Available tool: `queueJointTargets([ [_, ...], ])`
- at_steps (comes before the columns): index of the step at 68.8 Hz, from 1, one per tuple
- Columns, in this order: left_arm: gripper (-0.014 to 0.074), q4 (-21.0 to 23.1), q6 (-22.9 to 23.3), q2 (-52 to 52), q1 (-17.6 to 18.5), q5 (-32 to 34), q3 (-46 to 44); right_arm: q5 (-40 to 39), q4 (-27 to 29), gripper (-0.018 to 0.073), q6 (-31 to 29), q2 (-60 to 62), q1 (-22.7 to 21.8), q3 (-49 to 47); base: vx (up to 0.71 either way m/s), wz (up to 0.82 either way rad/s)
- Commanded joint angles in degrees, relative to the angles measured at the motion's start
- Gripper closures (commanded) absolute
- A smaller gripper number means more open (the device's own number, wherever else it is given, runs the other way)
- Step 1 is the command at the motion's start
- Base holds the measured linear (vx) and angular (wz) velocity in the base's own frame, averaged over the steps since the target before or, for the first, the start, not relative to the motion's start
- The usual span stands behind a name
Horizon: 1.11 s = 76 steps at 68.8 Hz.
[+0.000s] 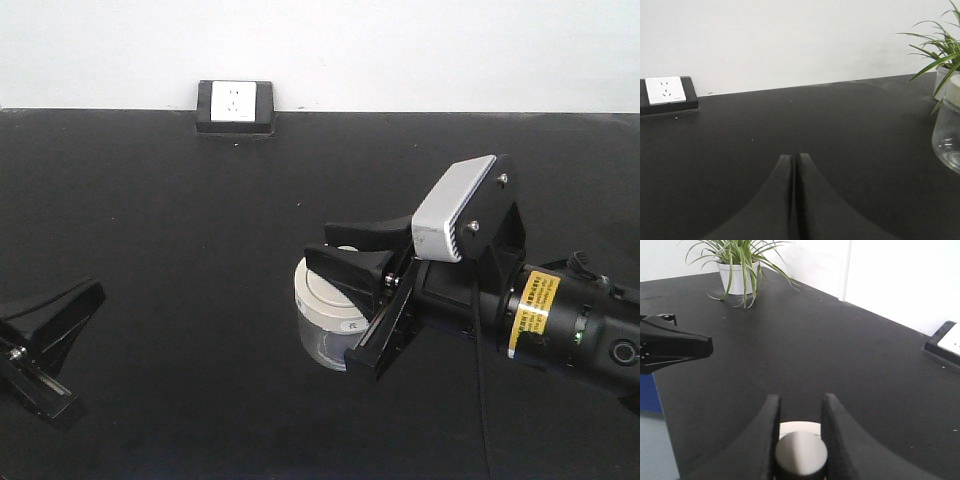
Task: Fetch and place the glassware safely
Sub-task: 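Hold the jar in the right gripper above the black countertop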
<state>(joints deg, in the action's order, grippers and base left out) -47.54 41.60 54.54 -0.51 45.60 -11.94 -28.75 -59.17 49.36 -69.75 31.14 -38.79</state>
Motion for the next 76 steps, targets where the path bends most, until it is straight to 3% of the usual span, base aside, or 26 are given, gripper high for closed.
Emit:
queueJointTargets([
  [1,0.0594,2.15,0.48,-0.52,0.3,3.43,-1.25,-3.69,1.88,0.0563,-0.22,1.68,-0.06,-1.83,0.02,0.0],
  [76,0.0594,2.15,0.48,-0.52,0.3,3.43,-1.25,-3.69,1.88,0.0563,-0.22,1.68,-0.06,-1.83,0.0,0.0],
])
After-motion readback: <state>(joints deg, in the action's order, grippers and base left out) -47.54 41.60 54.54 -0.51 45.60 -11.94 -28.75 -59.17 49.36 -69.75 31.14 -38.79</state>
